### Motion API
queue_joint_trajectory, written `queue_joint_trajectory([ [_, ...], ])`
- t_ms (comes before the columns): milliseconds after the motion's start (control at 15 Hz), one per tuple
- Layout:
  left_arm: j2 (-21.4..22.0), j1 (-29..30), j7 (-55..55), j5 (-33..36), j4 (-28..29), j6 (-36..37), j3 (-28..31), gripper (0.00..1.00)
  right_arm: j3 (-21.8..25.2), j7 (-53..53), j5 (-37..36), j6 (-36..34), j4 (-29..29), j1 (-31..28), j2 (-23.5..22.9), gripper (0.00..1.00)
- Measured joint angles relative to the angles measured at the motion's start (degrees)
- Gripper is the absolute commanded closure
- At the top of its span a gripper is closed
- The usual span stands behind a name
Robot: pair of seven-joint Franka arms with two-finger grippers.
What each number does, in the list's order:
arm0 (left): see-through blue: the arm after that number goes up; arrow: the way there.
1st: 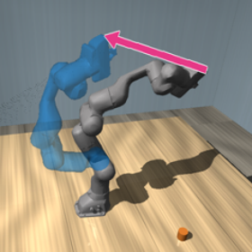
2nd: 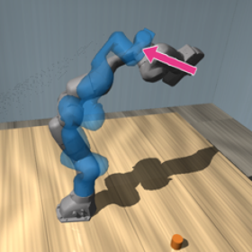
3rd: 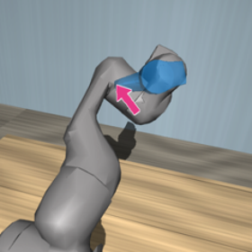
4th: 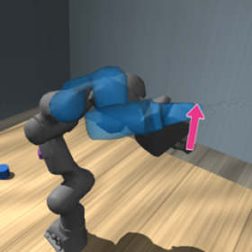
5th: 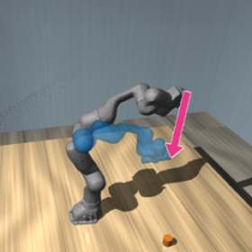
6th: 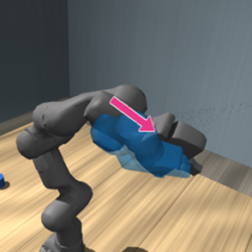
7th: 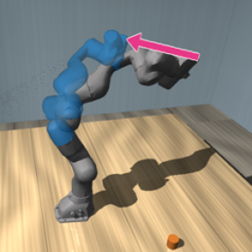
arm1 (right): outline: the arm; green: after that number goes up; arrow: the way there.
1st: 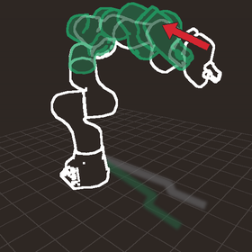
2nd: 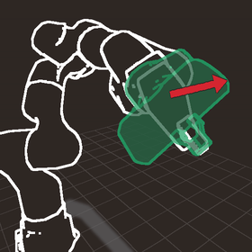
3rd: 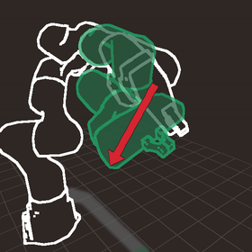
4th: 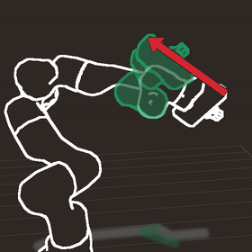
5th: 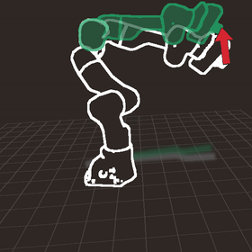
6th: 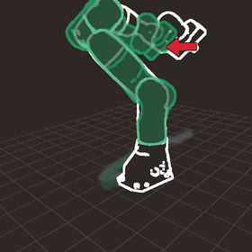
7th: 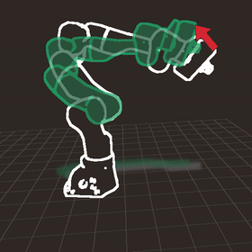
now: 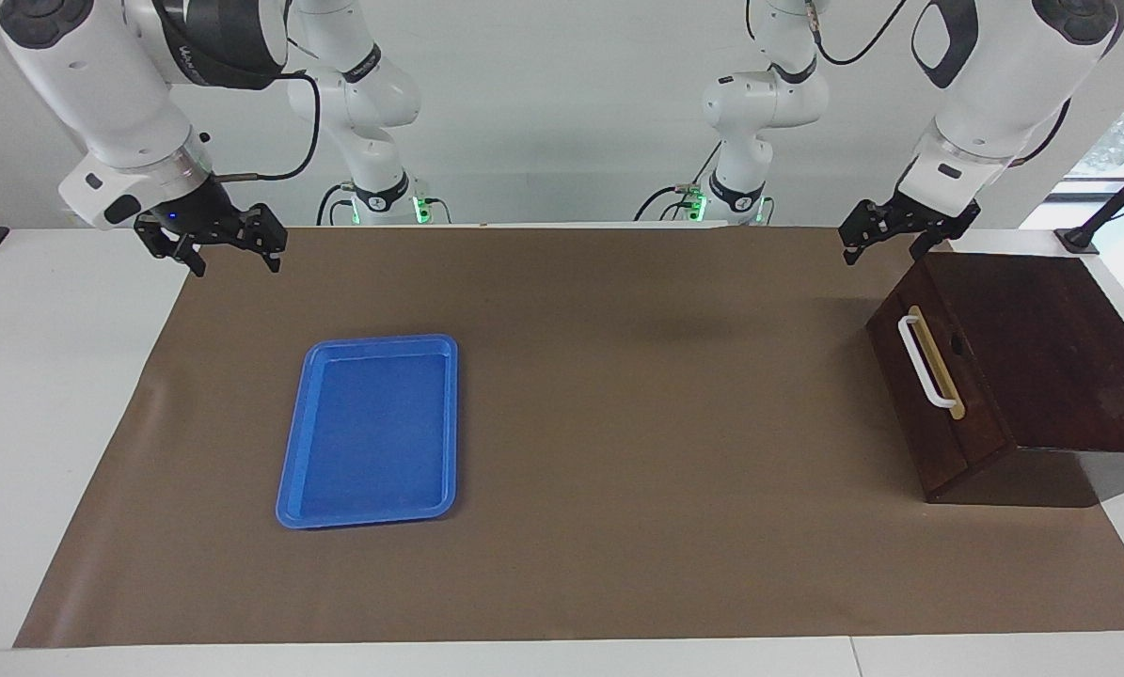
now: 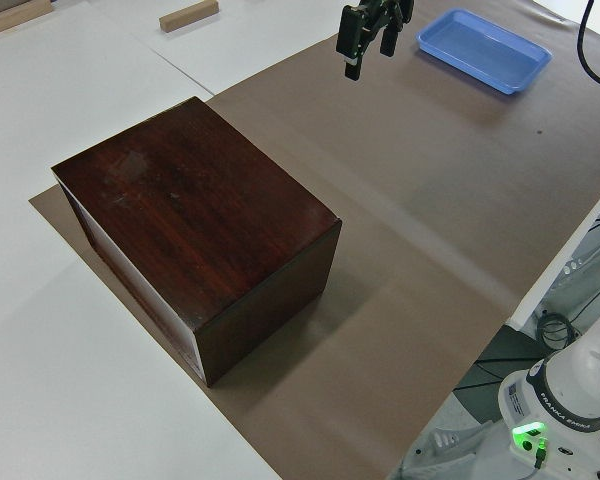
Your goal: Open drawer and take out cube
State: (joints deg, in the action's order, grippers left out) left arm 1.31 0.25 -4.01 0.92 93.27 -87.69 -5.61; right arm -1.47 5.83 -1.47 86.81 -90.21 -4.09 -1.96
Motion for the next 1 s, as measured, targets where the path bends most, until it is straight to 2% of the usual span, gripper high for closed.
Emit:
queue_joint_trajectory([
  [733,-0.01,-0.01,0.04,0.48,0.81,-1.34,-0.05,0.00,0.00,0.00,0.00,0.03,0.01,0.00,0.00,0.00],
  [1000,0.06,-2.49,0.56,9.46,6.54,-10.04,-0.76,0.00,0.00,0.00,0.00,1.54,0.03,0.00,0.00,0.00],
])
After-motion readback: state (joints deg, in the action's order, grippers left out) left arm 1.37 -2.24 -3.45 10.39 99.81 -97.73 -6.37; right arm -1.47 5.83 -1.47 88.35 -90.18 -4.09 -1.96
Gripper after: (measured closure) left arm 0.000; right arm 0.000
